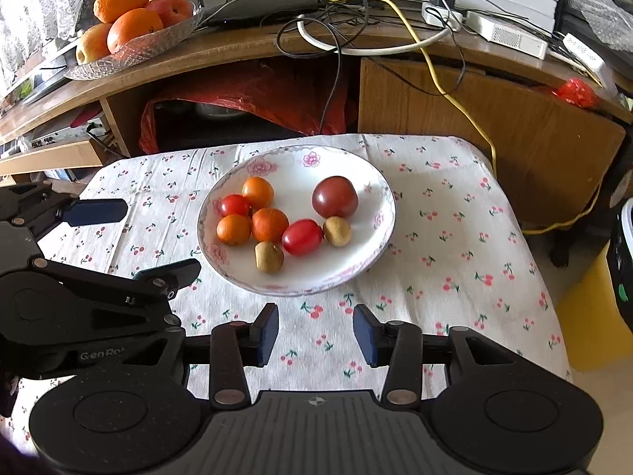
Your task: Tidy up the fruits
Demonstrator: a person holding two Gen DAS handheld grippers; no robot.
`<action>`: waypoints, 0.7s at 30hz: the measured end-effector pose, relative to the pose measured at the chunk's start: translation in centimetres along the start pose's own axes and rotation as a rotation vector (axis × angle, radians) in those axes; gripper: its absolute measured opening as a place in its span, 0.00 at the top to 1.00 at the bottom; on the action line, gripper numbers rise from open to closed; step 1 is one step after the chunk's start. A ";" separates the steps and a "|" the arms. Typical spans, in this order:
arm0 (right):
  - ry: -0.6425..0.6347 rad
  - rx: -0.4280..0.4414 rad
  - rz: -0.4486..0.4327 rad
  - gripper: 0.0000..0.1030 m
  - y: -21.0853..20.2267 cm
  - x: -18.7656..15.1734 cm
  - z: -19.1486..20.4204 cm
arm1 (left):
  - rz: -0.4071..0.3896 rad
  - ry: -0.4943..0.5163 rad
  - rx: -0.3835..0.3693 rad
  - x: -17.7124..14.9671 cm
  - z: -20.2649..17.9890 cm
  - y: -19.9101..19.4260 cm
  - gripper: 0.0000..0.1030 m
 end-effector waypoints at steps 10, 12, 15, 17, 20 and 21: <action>0.021 -0.010 -0.016 0.63 -1.7 -1.7 0.3 | 0.005 -0.015 0.035 -1.5 -0.7 -1.9 0.17; 0.024 -0.010 -0.020 0.63 -2.1 -2.0 0.4 | 0.009 -0.020 0.041 -1.7 -0.7 -2.2 0.17; 0.032 -0.011 -0.022 0.62 -2.5 -2.4 0.7 | 0.019 -0.034 0.048 -2.4 -0.7 -2.6 0.17; 0.034 -0.011 -0.021 0.62 -2.7 -2.8 0.9 | 0.022 -0.046 0.045 -2.8 -0.6 -2.9 0.17; 0.039 -0.008 -0.020 0.62 -3.0 -3.3 1.1 | 0.028 -0.071 0.038 -3.3 -0.4 -3.4 0.17; 0.039 -0.008 -0.021 0.62 -3.2 -3.4 1.2 | 0.027 -0.079 0.036 -3.5 -0.4 -3.6 0.17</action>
Point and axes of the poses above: each gripper's, at about its wrist camera, not at the fingertips, and y roughly the way its jaws point, z to its left, x to its top, the point moved 7 cm from there along y, roughly the way its jaws point, and after that the axes turned 2 degrees about -z, right-handed, at the moved point
